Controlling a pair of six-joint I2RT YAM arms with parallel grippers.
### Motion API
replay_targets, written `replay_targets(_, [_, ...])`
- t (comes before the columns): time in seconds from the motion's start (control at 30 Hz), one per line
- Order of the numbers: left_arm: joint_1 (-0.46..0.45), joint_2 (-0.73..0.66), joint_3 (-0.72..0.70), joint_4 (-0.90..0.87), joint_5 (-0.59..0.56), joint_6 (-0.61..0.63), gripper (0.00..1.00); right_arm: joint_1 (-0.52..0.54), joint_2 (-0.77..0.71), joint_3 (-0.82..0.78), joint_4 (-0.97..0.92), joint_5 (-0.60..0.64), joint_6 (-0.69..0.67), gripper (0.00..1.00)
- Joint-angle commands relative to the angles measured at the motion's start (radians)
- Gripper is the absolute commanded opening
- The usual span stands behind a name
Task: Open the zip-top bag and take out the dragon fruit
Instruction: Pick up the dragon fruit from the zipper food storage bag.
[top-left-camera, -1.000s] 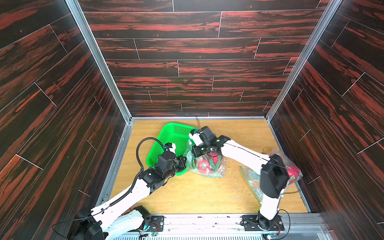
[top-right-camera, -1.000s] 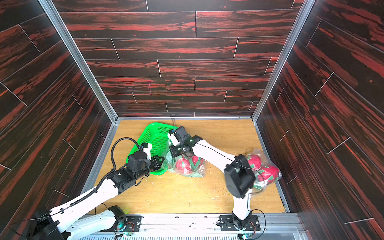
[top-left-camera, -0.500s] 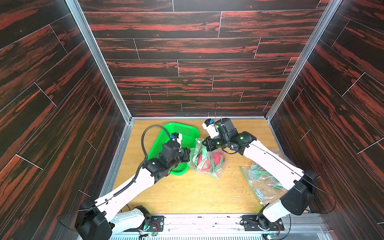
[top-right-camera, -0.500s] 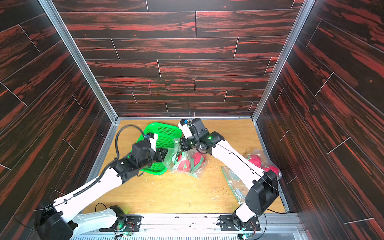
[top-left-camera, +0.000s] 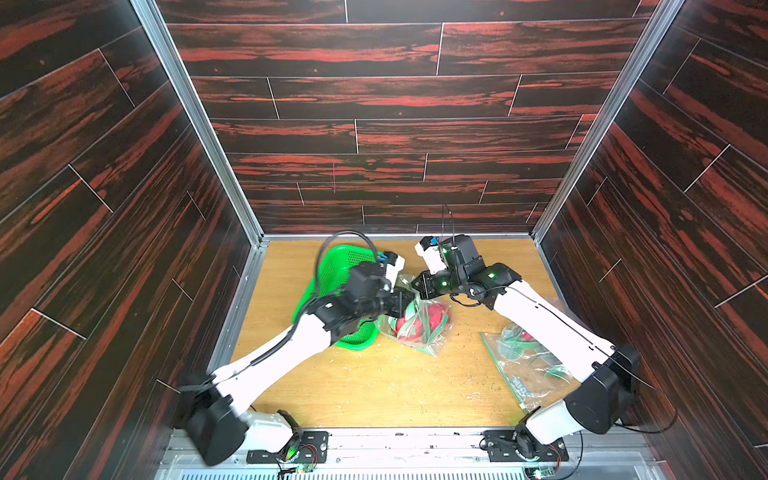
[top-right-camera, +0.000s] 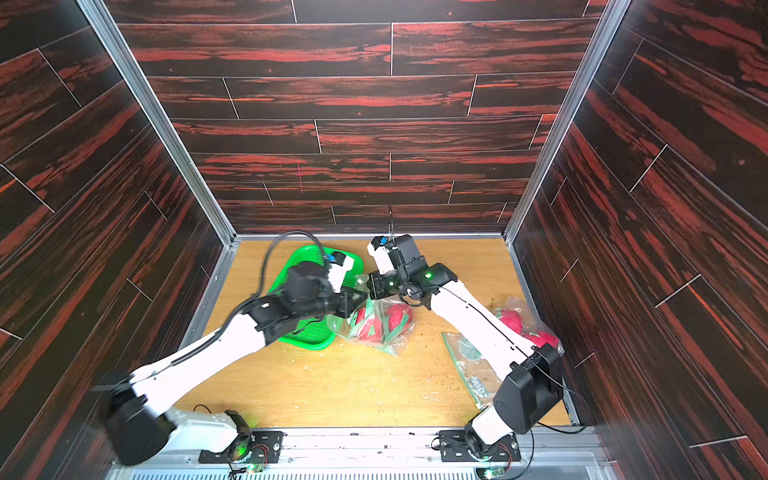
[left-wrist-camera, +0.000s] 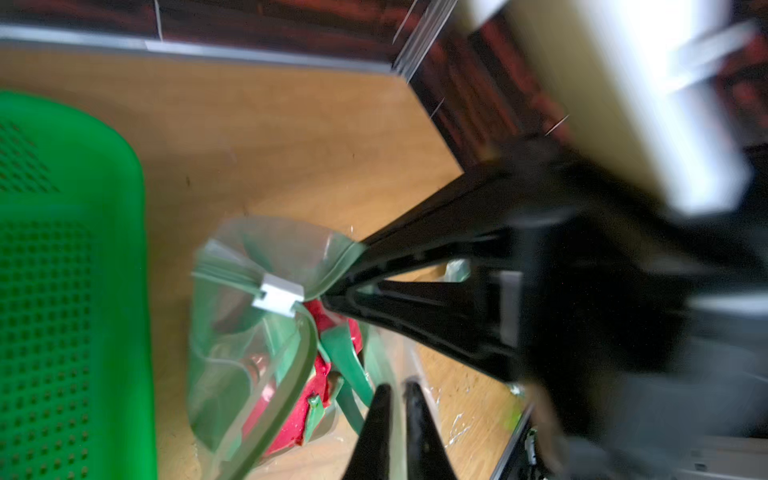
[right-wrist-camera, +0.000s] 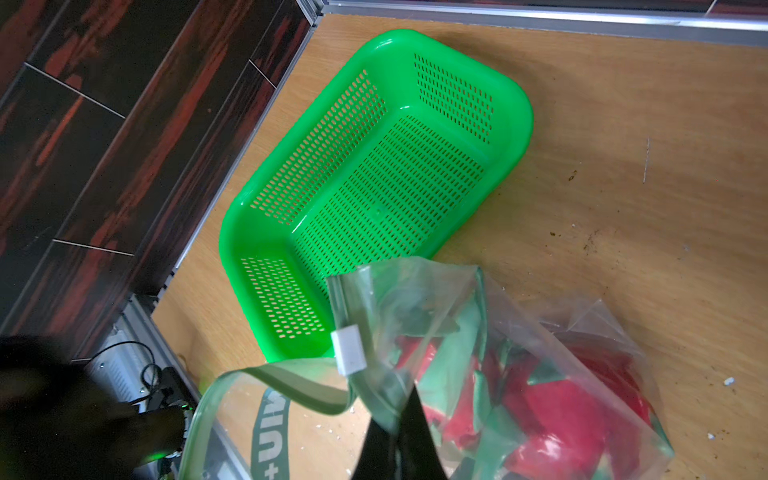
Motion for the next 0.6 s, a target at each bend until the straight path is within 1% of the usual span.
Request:
replay_targets(0.0, [-0.001, 0.052, 0.043, -0.011, 0.048, 0.005, 0.12, -0.018, -0.031, -0.016, 0.040, -0.025, 0.030, 0.00])
replay_targets(0.13, [0.002, 0.112, 0.048, -0.012, 0.002, -0.005, 0.12, -0.031, -0.038, -0.031, 0.053, -0.041, 0.044, 0.00])
replay_targets(0.2, [0.003, 0.126, 0.049, -0.021, -0.043, -0.004, 0.13, -0.035, -0.046, -0.043, 0.060, -0.044, 0.050, 0.00])
replay_targets(0.27, [0.004, 0.133, 0.036, -0.006, -0.111, -0.002, 0.18, -0.041, -0.054, -0.053, 0.068, -0.047, 0.054, 0.00])
replay_targets(0.43, [0.005, 0.164, 0.052, -0.010, -0.261, -0.018, 0.27, -0.047, -0.060, -0.073, 0.092, -0.071, 0.073, 0.00])
replay_targets(0.5, [0.004, 0.181, 0.062, -0.011, -0.289, -0.017, 0.31, -0.048, -0.058, -0.078, 0.107, -0.080, 0.082, 0.00])
replay_targets(0.57, [0.005, 0.203, 0.069, 0.009, -0.296, -0.017, 0.32, -0.050, -0.053, -0.085, 0.123, -0.092, 0.091, 0.00])
